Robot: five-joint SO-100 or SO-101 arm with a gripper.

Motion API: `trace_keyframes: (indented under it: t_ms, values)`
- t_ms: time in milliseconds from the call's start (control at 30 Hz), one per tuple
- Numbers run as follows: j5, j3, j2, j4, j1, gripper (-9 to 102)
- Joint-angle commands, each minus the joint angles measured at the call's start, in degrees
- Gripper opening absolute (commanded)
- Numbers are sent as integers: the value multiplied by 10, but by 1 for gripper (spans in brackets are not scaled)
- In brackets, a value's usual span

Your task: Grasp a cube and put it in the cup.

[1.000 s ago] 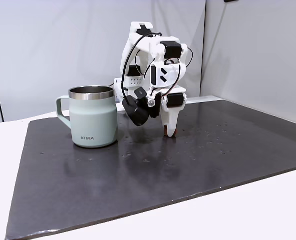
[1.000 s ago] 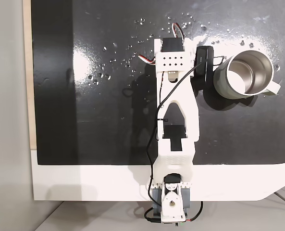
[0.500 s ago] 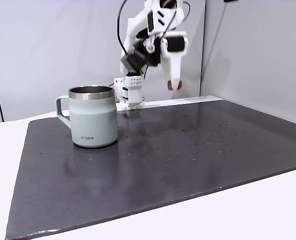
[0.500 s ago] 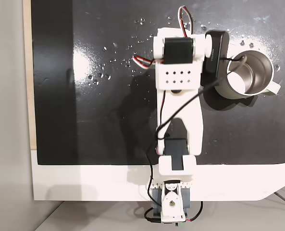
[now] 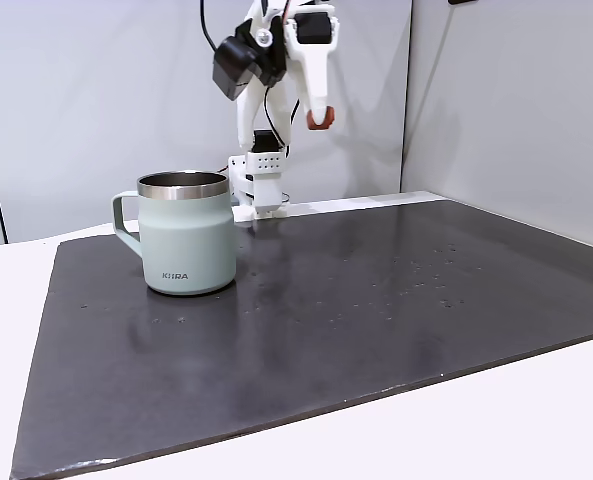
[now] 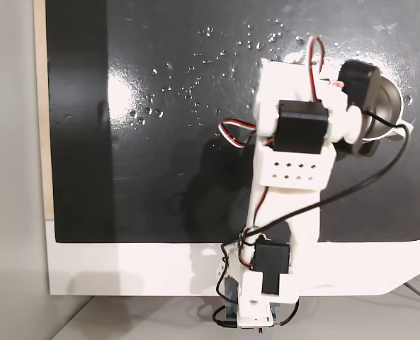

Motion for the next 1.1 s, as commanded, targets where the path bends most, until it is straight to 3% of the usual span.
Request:
trace_keyframes:
  t_ms: [0,533,1067]
  values:
    - [-20,3,51,6,45,0]
    - [-157,-1,15,-5,257,0]
    - [-178,-1,-54,-7,281,3]
